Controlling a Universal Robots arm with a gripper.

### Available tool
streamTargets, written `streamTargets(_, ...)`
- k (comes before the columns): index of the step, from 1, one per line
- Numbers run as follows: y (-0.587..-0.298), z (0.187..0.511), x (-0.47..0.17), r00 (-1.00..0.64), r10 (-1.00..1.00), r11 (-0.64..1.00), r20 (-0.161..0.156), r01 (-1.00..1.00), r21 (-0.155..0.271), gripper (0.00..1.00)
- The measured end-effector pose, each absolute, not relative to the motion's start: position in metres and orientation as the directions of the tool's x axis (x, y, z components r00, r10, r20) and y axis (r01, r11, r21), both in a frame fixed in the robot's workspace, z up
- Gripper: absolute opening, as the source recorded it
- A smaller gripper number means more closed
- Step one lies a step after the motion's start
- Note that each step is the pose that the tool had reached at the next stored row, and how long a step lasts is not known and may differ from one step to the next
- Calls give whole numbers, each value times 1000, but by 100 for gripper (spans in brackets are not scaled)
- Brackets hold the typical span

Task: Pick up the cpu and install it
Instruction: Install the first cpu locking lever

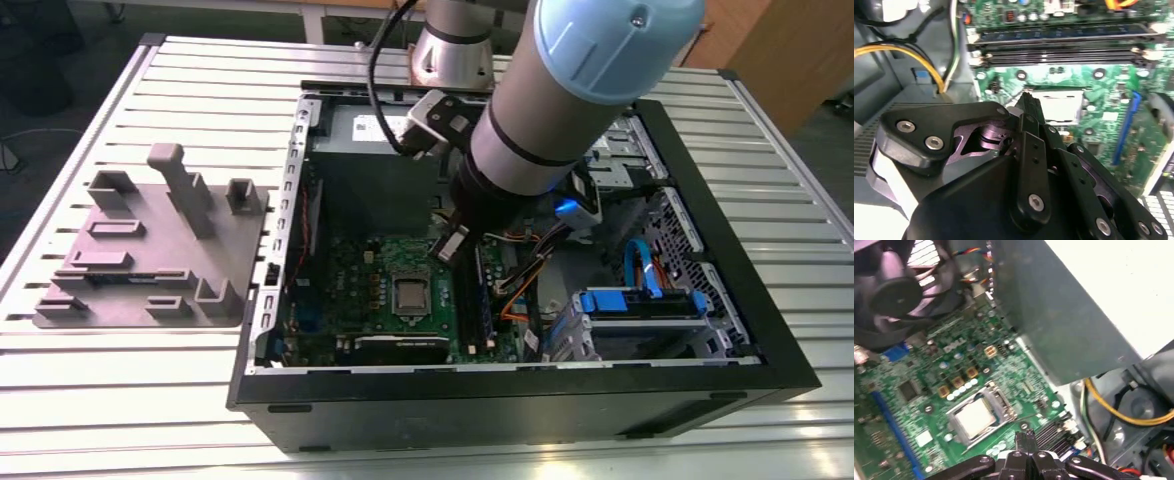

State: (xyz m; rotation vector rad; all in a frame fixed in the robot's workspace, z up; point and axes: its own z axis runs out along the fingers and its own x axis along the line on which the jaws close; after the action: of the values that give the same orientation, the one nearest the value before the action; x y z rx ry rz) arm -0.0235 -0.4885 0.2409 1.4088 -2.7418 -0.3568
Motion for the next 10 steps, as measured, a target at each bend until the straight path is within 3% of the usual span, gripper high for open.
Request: streamTargets(10, -469, 238, -15, -587, -806, 562, -70, -798, 220, 11)
